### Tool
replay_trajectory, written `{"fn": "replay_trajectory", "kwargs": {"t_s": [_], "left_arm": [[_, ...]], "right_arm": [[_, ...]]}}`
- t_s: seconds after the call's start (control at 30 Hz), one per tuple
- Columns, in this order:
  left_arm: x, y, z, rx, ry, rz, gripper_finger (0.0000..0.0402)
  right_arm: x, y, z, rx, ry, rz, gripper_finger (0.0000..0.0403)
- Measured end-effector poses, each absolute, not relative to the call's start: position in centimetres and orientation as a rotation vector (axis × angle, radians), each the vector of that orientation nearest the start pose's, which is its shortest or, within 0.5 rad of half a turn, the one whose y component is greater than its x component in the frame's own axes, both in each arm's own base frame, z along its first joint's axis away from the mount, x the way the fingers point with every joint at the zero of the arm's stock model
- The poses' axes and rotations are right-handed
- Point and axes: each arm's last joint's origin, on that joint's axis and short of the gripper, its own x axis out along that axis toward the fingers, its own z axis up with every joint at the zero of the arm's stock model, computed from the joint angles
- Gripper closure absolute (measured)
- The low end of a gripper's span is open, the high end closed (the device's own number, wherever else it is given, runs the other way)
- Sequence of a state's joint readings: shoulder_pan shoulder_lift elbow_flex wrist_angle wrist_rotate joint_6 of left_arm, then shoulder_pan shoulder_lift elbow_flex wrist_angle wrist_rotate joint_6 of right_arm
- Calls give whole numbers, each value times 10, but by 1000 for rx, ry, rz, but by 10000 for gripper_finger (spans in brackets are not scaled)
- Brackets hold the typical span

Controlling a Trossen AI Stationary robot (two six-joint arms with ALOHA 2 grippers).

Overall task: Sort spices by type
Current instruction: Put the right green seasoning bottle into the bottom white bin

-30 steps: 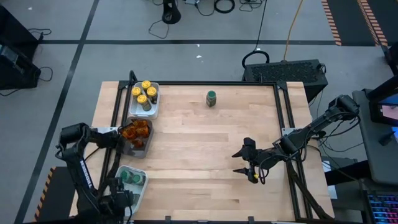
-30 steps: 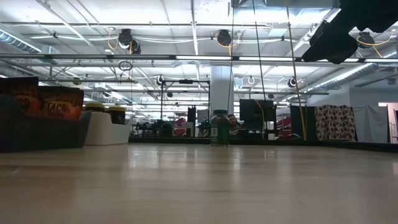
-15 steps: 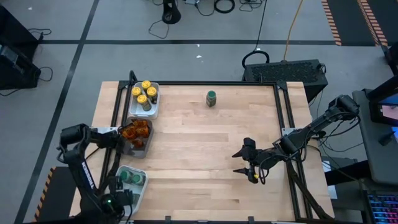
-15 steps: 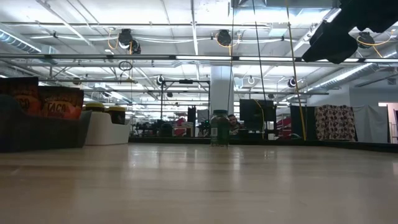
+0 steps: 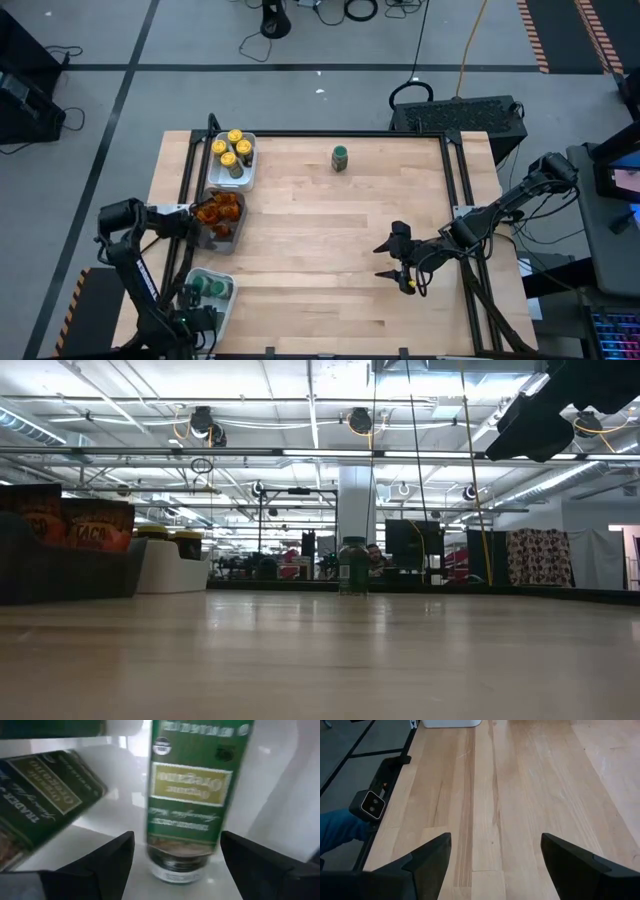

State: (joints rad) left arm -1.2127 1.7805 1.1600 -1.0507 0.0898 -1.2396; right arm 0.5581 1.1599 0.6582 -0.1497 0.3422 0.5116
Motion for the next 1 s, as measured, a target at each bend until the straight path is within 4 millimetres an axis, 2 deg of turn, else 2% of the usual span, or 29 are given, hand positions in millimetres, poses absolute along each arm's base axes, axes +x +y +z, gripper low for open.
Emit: {"fn": "replay_trajectory", "kwargs": {"t_s": [0.53, 1.0], "left_arm": [[105, -279, 171, 65, 1732, 22, 105], [104, -278, 174, 58, 1733, 13, 195]], "right_arm": [[203, 116, 223, 208, 621, 56, 112], [203, 115, 222, 203, 630, 54, 112]]}}
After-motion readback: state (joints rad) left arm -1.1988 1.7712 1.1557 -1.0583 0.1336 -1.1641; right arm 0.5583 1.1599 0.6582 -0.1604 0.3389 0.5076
